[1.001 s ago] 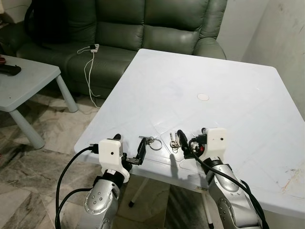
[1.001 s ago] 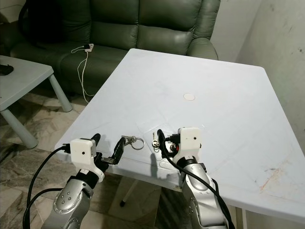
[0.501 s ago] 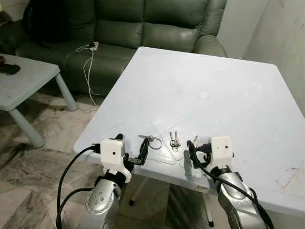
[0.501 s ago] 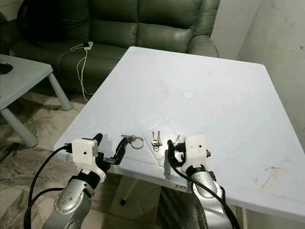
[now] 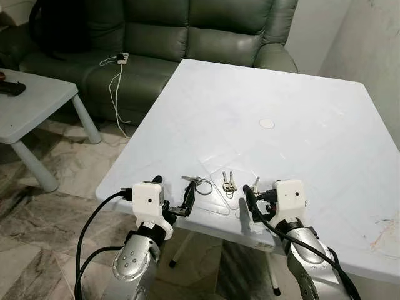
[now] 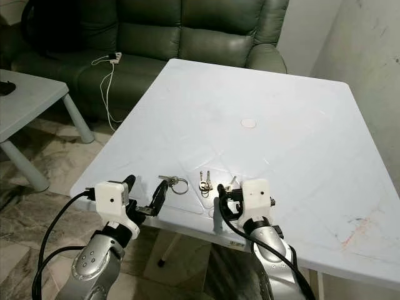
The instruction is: Hang keys on a hook
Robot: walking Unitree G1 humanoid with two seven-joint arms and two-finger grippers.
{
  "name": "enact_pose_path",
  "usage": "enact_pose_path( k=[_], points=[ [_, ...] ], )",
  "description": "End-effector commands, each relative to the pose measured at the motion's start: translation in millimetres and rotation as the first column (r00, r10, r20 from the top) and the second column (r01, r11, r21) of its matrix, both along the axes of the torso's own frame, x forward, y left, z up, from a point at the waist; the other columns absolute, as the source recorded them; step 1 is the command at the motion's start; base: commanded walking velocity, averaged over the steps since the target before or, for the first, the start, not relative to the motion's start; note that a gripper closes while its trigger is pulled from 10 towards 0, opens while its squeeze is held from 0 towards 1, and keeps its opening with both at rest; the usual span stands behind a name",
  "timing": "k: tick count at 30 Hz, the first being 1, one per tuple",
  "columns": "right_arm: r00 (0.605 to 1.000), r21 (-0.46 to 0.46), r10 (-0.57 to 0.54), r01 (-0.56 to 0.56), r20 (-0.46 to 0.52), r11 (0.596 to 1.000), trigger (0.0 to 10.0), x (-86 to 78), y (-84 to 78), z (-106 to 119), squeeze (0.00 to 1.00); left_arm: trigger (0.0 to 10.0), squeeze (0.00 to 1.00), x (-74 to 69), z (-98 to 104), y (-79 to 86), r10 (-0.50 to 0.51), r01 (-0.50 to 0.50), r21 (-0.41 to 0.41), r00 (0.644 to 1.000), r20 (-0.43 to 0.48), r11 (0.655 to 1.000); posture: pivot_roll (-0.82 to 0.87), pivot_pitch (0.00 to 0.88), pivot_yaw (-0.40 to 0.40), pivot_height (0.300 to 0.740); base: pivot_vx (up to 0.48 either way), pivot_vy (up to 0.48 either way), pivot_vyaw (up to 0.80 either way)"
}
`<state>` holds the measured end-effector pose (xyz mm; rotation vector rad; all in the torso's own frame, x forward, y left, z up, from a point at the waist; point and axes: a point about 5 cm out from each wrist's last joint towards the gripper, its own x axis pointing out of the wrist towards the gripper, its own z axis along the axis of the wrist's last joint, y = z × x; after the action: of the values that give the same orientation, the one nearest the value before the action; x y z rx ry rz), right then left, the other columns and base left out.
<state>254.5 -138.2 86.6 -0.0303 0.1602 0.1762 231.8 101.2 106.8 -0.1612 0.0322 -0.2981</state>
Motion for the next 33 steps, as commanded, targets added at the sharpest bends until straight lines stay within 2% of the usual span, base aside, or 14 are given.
enact_pose_path(
  k=[1, 7, 18, 22, 27, 28, 29, 32, 33],
  points=[
    [0.999, 0.008, 0.028, -0.029, 0.025, 1.0, 9.7, -2.4, 1.1, 5, 0.0, 10.0, 0.0, -2.1, 3, -1.6, -0.007, 0.007, -0.006, 1.0, 0.004, 1.0, 0.0, 0.052, -0.08, 0.74, 0.0, 0.0, 0.0],
    [0.996, 0.04, 0.085, -0.085, 0.007, 0.996, 10.0, -7.1, 2.9, 3, 0.0, 10.0, 0.0, -2.7, 2, -2.0, -0.008, 0.008, -0.009, 1.0, 0.001, 1.0, 0.0, 0.05, -0.081, 0.74, 0.0, 0.0, 0.0],
    [0.996, 0.047, 0.089, -0.089, 0.001, 0.995, 10.0, -8.0, 8.1, 4, 0.0, 10.0, 0.0, -2.4, 2, -3.5, -0.013, 0.013, -0.011, 1.0, 0.0, 1.0, 0.0, 0.046, -0.081, 0.74, 0.0, 0.0, 0.0],
    [0.997, 0.047, 0.075, -0.074, -0.008, 0.996, 10.0, -5.8, 11.1, 4, 0.0, 10.0, 0.0, -2.2, 2, -4.3, -0.017, 0.017, -0.011, 1.0, -0.001, 1.0, 0.0, 0.045, -0.082, 0.74, 0.0, 0.0, 0.0],
    [0.999, 0.043, 0.029, -0.028, -0.023, 0.999, 9.3, -2.9, 12.9, 3, 0.0, 10.0, 0.0, -4.2, 1, -5.6, -0.024, 0.024, -0.005, 1.0, -0.01, 1.0, 0.0, 0.051, -0.08, 0.74, 0.0, 0.0, 0.0],
    [0.999, 0.046, 0.026, -0.025, -0.024, 0.999, 9.4, -2.2, 13.4, 4, 0.0, 10.0, 0.0, -4.5, 0, -5.9, -0.026, 0.026, -0.003, 1.0, -0.013, 1.0, 0.0, 0.053, -0.081, 0.74, 0.0, 0.0, 0.0],
    [1.0, 0.044, 0.023, -0.023, -0.018, 0.999, 9.9, -1.1, 14.6, 5, 0.0, 10.0, 0.0, -5.2, -1, -7.0, -0.035, 0.035, 0.009, 0.999, -0.016, 0.999, 0.01, 0.053, -0.08, 0.74, 0.0, 0.0, 0.0],
    [1.0, 0.041, 0.011, -0.011, -0.02, 0.999, 10.0, 0.0, 16.1, 5, 0.0, 10.0, 0.0, -5.4, -2, -8.0, -0.046, 0.046, 0.013, 0.999, -0.024, 0.999, 0.01, 0.054, -0.08, 0.74, 0.0, 0.0, 0.0],
    [1.0, 0.034, 0.002, -0.001, -0.024, 0.999, 9.7, 0.4, 16.2, 5, 0.0, 10.0, 0.0, -5.5, -2, -8.2, -0.047, 0.047, 0.014, 0.999, -0.024, 0.999, 0.01, 0.055, -0.079, 0.74, 0.0, 0.0, 0.0]
  ],
)
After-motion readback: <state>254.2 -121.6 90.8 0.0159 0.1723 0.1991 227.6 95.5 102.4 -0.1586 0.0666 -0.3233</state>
